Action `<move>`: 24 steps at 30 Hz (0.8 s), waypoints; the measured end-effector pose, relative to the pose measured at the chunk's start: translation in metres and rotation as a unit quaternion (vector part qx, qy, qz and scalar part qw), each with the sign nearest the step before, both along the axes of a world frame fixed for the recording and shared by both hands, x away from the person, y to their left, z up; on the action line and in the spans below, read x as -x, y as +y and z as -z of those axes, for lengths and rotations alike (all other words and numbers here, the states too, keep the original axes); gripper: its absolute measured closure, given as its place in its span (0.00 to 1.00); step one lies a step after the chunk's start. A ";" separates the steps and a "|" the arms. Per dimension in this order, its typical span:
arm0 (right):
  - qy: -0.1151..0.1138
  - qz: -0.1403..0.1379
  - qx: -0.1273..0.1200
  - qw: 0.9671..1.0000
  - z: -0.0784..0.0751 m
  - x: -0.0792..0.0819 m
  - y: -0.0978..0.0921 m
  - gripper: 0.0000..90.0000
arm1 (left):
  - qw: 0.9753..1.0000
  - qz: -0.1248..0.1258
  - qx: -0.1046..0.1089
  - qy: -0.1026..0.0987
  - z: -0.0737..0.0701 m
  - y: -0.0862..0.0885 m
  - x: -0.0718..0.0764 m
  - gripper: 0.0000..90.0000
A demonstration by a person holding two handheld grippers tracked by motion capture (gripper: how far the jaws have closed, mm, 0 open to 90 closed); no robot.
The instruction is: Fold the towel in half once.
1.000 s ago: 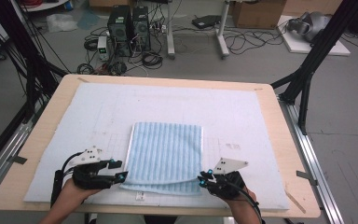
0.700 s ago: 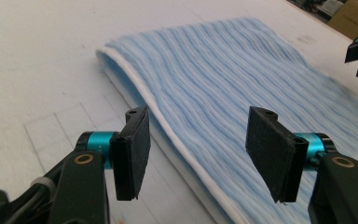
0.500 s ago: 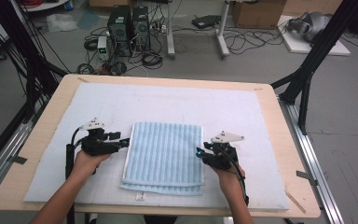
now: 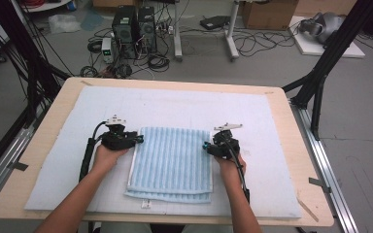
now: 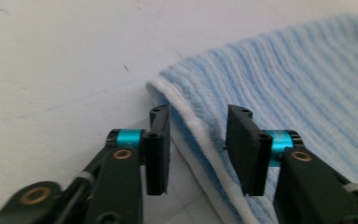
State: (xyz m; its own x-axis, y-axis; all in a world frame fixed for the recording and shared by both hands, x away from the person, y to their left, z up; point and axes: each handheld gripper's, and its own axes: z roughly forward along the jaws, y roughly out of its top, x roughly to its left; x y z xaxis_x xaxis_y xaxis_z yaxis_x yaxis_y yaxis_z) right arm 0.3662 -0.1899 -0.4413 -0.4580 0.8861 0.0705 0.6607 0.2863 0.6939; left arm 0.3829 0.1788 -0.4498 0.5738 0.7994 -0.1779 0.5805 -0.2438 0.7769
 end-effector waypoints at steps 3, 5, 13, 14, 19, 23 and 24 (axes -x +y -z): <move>0.000 0.005 0.000 1.000 0.000 0.001 0.001 0.67 | 1.000 0.010 -0.016 -0.009 -0.001 -0.003 0.002 0.76; 0.001 0.005 -0.001 1.000 0.000 0.001 0.001 0.72 | 1.000 0.014 -0.009 -0.004 0.000 -0.004 0.002 0.86; 0.004 -0.014 -0.011 1.000 -0.001 0.001 0.005 0.96 | 0.999 -0.026 0.030 0.010 0.001 -0.004 -0.002 0.96; -0.003 -0.013 -0.006 1.000 -0.001 0.000 0.006 0.96 | 0.999 -0.030 0.033 0.007 0.000 -0.004 -0.003 0.96; -0.018 -0.008 0.000 1.000 -0.002 -0.012 0.008 0.96 | 0.998 -0.045 0.046 -0.003 -0.004 -0.002 -0.013 0.96; -0.028 -0.004 0.011 1.000 -0.003 -0.027 0.012 0.96 | 0.998 -0.041 0.040 -0.008 -0.006 -0.002 -0.027 0.96; -0.025 0.000 0.011 1.000 -0.003 -0.031 0.012 0.96 | 0.998 -0.039 0.038 -0.010 -0.005 -0.003 -0.031 0.95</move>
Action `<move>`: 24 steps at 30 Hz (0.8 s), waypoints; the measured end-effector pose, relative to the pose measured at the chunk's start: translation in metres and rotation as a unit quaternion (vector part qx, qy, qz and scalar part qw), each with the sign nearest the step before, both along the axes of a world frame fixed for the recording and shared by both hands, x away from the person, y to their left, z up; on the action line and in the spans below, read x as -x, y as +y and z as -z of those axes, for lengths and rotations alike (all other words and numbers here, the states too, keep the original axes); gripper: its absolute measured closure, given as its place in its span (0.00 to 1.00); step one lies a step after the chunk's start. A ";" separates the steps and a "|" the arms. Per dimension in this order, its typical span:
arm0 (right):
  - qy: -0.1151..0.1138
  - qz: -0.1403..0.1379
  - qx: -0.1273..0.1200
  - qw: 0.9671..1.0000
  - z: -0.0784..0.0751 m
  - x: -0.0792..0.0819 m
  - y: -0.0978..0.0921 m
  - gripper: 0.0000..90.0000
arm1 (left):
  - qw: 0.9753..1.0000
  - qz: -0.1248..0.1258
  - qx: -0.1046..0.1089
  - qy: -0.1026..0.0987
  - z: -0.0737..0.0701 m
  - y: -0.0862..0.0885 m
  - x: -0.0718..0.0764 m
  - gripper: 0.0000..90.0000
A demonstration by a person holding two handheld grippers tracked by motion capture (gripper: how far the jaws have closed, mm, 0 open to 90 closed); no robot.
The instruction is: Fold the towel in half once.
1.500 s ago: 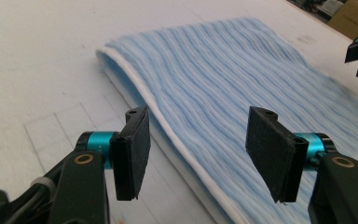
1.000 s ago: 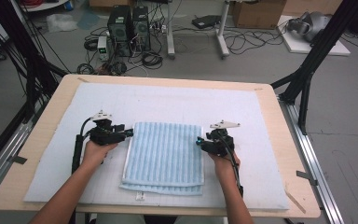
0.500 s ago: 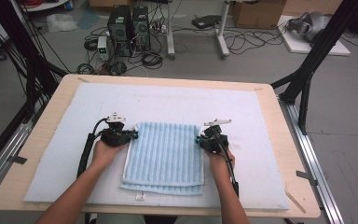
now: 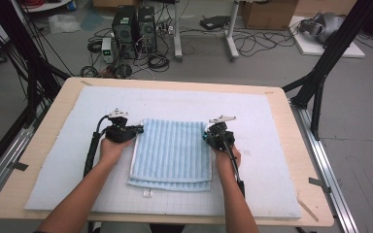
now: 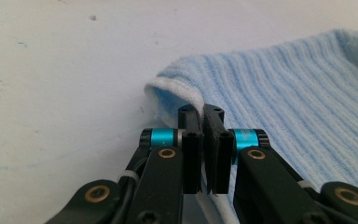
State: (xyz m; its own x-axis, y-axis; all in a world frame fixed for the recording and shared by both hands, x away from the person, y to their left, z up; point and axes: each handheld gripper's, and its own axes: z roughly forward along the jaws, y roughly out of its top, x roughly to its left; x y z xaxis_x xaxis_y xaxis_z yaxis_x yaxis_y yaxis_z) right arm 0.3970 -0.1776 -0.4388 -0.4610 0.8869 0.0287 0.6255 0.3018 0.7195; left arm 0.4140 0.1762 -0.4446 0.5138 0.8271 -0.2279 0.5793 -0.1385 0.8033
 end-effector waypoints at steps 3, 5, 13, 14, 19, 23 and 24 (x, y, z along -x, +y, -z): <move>-0.005 0.007 0.003 1.000 0.000 -0.011 0.002 0.96 | 1.000 -0.004 -0.003 -0.009 0.001 -0.001 -0.008 0.95; -0.010 0.010 0.007 1.000 -0.002 -0.016 0.003 0.96 | 1.000 -0.009 0.000 -0.018 0.002 0.000 -0.011 0.95; -0.013 0.023 0.016 1.000 0.002 -0.024 0.005 0.92 | 1.000 -0.008 -0.003 -0.022 0.005 -0.002 -0.018 0.94; -0.016 0.024 0.015 0.999 0.002 -0.024 0.004 0.85 | 1.000 -0.006 -0.008 -0.019 0.006 -0.002 -0.018 0.93; -0.017 0.041 -0.014 0.999 -0.002 -0.021 -0.002 0.46 | 1.000 -0.008 0.013 0.002 0.004 0.005 -0.015 0.60; -0.035 0.018 -0.014 0.999 -0.007 -0.010 -0.004 0.39 | 0.999 0.005 0.031 -0.013 0.000 0.010 -0.006 0.48; -0.037 0.009 -0.014 0.999 -0.008 -0.007 -0.004 0.38 | 0.999 0.008 0.035 -0.017 -0.001 0.011 -0.003 0.48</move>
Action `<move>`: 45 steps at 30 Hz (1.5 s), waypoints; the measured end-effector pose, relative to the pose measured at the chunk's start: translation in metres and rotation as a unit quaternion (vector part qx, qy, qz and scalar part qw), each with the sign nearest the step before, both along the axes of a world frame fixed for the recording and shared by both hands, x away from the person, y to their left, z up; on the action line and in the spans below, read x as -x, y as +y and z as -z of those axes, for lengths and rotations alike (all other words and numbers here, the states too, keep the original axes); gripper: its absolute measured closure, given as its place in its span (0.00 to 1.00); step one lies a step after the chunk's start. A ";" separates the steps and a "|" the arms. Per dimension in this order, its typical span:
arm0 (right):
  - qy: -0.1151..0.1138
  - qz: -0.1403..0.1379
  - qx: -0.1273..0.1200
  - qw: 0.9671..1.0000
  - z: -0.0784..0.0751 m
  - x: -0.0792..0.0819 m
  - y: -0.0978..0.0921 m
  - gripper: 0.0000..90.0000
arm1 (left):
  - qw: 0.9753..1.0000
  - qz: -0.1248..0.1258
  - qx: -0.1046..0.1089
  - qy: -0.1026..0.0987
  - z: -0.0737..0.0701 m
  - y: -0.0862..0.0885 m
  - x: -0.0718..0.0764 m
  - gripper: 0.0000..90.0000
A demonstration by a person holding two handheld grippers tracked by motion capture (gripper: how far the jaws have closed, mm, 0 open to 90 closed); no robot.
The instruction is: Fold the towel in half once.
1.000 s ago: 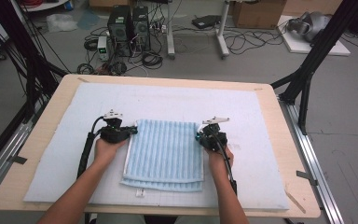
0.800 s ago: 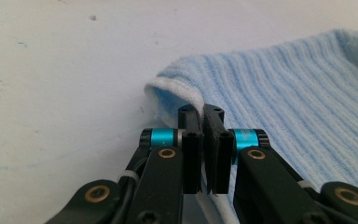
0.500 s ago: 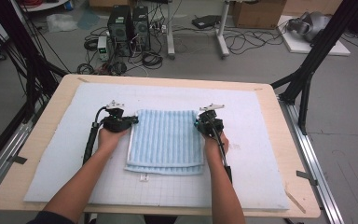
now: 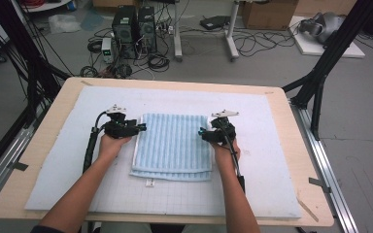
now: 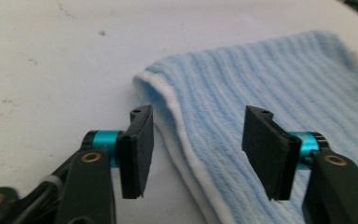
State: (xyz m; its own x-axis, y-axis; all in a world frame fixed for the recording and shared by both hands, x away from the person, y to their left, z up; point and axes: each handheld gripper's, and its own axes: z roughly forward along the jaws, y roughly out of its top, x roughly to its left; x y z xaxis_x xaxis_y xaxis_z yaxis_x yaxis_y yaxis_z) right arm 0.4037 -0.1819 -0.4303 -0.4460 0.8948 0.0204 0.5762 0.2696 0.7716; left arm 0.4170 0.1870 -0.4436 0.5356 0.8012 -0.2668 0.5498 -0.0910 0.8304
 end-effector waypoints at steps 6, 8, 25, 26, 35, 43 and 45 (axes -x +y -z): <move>-0.009 -0.041 -0.008 0.999 -0.011 0.018 -0.004 0.34 | 1.000 0.023 0.008 -0.009 -0.005 0.004 0.018 0.44; -0.021 -0.056 -0.015 0.998 -0.015 0.026 -0.005 0.38 | 0.999 0.025 0.010 -0.024 -0.007 0.005 0.027 0.45; -0.007 -0.097 -0.041 0.994 -0.001 0.093 -0.027 0.46 | 0.996 0.082 -0.002 -0.047 -0.008 0.014 0.090 0.59; -0.005 -0.099 -0.044 0.994 0.000 0.094 -0.028 0.47 | 0.995 0.086 -0.003 -0.047 -0.008 0.014 0.093 0.59; 0.010 -0.141 -0.060 0.988 -0.001 0.113 -0.032 0.55 | 0.991 0.126 -0.016 -0.034 0.006 0.014 0.115 0.59; 0.033 -0.177 -0.015 0.984 0.009 0.118 -0.022 0.69 | 0.987 0.144 -0.060 -0.023 0.007 0.004 0.119 0.63; 0.038 -0.178 -0.004 0.983 0.012 0.117 -0.020 0.77 | 0.985 0.144 -0.087 -0.024 0.007 -0.001 0.120 0.69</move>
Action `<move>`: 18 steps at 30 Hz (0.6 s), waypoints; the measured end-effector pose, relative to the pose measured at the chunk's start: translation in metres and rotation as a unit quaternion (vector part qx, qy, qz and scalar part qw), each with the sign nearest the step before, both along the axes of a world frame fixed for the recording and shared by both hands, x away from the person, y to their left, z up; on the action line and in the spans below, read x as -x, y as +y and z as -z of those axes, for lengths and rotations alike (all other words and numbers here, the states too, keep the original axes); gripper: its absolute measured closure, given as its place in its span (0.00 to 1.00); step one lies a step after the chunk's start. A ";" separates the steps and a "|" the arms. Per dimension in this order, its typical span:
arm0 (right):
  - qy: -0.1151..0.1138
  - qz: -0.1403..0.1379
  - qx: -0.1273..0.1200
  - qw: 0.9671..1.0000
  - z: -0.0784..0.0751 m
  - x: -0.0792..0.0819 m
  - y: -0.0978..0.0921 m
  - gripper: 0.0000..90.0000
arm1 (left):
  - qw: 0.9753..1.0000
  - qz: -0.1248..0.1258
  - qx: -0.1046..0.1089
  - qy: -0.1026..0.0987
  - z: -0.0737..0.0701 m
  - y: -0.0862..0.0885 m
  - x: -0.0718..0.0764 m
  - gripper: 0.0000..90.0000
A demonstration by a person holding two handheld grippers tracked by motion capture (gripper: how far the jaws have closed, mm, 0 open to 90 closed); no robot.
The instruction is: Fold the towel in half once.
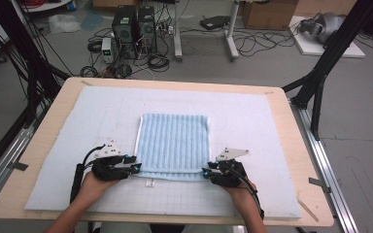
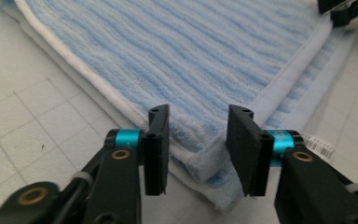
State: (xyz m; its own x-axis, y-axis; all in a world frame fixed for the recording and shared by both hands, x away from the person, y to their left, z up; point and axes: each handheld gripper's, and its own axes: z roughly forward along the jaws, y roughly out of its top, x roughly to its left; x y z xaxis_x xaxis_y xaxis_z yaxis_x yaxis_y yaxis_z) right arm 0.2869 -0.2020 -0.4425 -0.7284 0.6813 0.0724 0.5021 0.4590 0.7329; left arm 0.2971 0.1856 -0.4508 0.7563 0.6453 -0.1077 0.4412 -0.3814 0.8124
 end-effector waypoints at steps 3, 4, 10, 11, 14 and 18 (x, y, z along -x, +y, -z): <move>-0.012 0.002 0.011 1.000 -0.002 0.000 0.001 0.90 | 1.000 -0.006 -0.010 -0.015 0.000 -0.002 0.003 0.87; -0.015 0.002 0.011 1.000 -0.003 0.001 0.002 0.92 | 1.000 -0.006 -0.009 -0.019 -0.001 -0.002 0.004 0.90; -0.029 -0.003 0.012 1.000 -0.008 0.003 0.001 0.93 | 0.999 -0.010 0.034 -0.025 -0.008 0.005 0.006 0.91; -0.032 -0.003 0.010 0.999 -0.009 0.004 0.000 0.93 | 0.999 -0.009 0.041 -0.027 -0.010 0.007 0.006 0.91; -0.040 -0.004 0.001 0.999 -0.015 0.007 -0.003 0.93 | 0.998 -0.004 0.058 -0.038 -0.017 0.010 0.010 0.91; -0.048 -0.011 -0.006 0.999 -0.021 0.013 -0.005 0.93 | 0.997 0.003 0.065 -0.044 -0.020 0.012 0.017 0.91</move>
